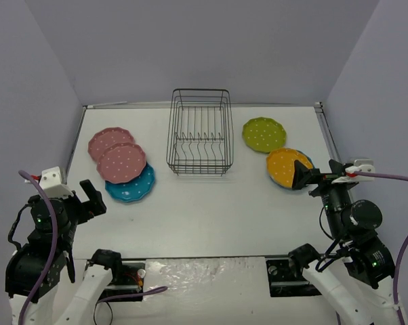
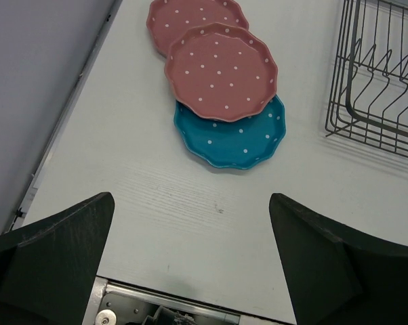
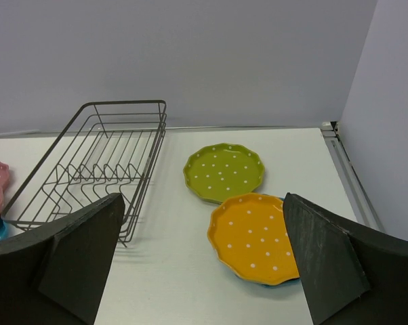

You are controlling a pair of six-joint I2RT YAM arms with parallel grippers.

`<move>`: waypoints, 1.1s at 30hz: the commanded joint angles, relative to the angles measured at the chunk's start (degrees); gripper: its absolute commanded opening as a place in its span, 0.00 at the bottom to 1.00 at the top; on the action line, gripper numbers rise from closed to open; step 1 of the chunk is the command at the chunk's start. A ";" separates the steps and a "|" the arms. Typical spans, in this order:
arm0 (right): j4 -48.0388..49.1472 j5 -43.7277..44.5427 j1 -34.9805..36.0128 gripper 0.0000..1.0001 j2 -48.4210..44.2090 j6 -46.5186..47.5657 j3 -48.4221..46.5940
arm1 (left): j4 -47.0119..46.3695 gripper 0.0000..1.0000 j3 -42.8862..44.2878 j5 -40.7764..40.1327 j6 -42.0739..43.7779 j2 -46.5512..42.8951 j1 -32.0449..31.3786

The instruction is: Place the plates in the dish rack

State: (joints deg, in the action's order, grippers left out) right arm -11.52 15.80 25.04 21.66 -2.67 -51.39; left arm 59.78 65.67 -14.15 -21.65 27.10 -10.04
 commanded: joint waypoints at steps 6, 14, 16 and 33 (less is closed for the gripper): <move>3.50 -7.79 -0.34 1.00 5.68 -3.01 -3.41 | -6.14 0.97 -2.66 6.17 -9.04 7.73 0.02; 3.52 -13.10 -0.34 1.00 9.62 -5.53 -3.11 | -21.23 0.97 -13.85 7.67 -23.46 12.81 0.31; 3.61 -14.41 -0.34 1.00 9.72 -5.60 -2.73 | -26.08 0.97 -16.29 6.33 -23.33 14.15 1.29; 3.60 -24.91 -0.34 1.00 11.51 -2.09 -1.34 | -58.56 0.97 -19.65 34.14 -14.45 45.02 31.64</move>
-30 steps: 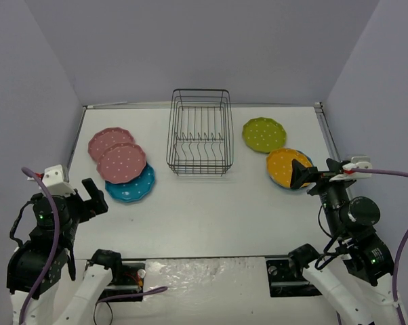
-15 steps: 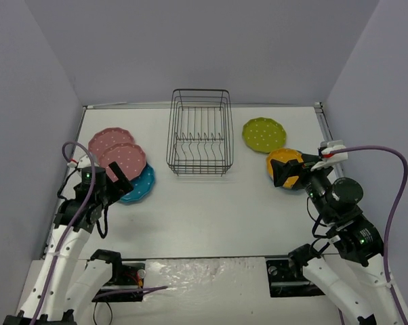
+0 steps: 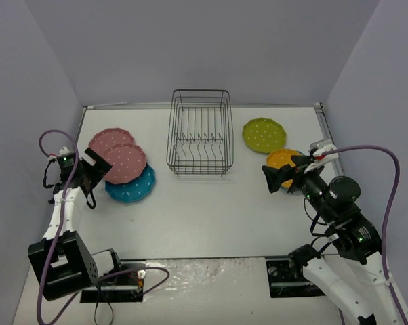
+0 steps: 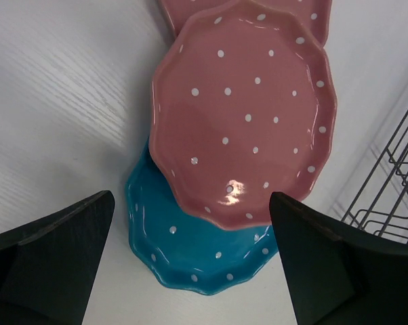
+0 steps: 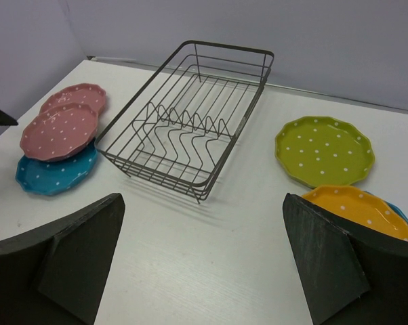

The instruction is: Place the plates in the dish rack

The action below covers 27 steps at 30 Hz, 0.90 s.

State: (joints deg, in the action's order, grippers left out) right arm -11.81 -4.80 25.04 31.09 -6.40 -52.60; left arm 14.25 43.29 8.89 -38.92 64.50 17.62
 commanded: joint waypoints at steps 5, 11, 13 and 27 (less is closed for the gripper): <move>3.90 -4.82 -0.34 1.00 2.09 2.32 0.27 | -16.48 0.97 7.65 16.60 6.54 17.80 5.19; 3.90 -4.38 -0.34 1.00 1.39 3.28 0.48 | -20.62 0.97 8.70 22.83 8.34 25.72 7.78; 3.82 -3.89 -0.34 1.00 1.34 3.68 0.48 | -21.17 0.97 9.00 24.82 9.14 27.37 8.41; 3.87 -3.20 -0.34 1.00 1.68 3.94 0.50 | -29.49 0.71 9.22 37.96 8.86 41.46 10.47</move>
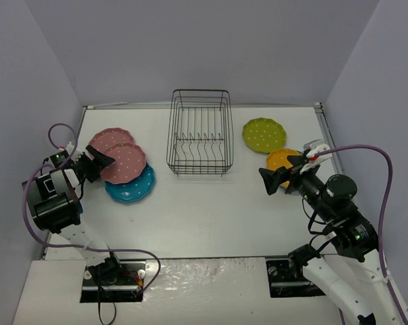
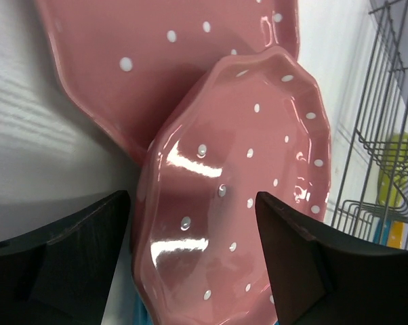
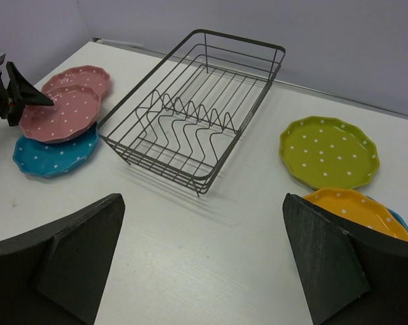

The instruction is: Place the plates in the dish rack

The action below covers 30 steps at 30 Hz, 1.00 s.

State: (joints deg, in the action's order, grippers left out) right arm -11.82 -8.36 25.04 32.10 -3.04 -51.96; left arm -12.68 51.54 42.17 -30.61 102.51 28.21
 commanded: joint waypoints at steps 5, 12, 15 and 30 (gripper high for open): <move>3.88 0.48 -0.34 1.00 0.86 0.79 -0.24 | -2.51 0.67 0.85 6.52 0.98 5.49 0.03; 3.91 1.02 -0.33 1.00 0.12 1.10 0.02 | -2.28 0.27 1.08 8.43 0.33 7.54 0.50; 3.83 1.23 -0.34 1.00 -0.42 1.27 -0.07 | -1.78 0.11 1.19 9.22 -0.21 6.46 0.87; 3.91 0.58 -0.34 1.00 -1.53 2.01 -1.08 | -1.01 0.00 3.33 10.88 -10.93 -9.57 0.82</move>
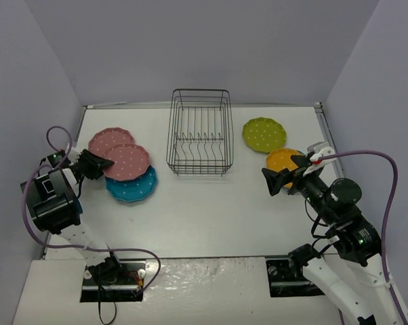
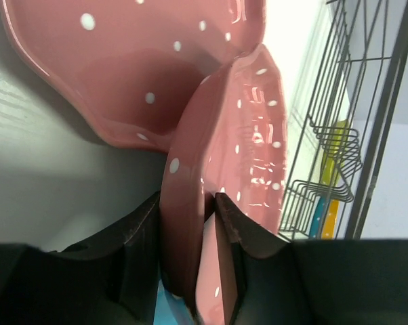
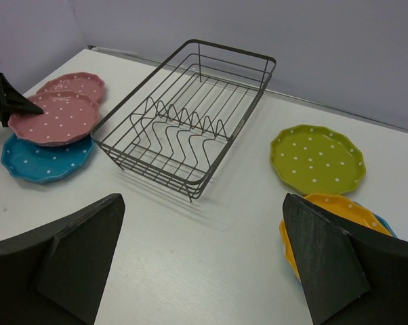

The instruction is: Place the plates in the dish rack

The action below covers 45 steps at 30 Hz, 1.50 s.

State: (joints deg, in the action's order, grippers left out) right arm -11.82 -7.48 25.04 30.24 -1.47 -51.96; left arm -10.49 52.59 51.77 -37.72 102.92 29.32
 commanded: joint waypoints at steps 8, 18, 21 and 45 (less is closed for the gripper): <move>3.91 -1.36 -0.34 1.00 0.60 0.33 -1.56 | -4.15 0.00 3.02 0.80 -8.67 -17.33 -0.23; 3.82 -2.10 -0.34 1.00 0.71 -0.08 -2.35 | 4.03 0.00 6.40 -1.59 -6.99 -23.36 -1.28; 3.81 -2.04 -0.34 1.00 0.91 -0.40 -2.45 | 13.11 0.00 12.22 -5.80 -2.96 -27.92 -3.96; 2.74 -1.63 -0.28 1.00 0.78 -1.34 -4.55 | 44.04 0.00 58.83 -75.59 19.70 -11.07 -57.21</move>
State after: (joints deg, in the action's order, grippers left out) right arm -12.03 -9.45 25.04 30.68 -2.13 -54.22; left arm 37.59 101.99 -8.33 -23.67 89.40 -23.80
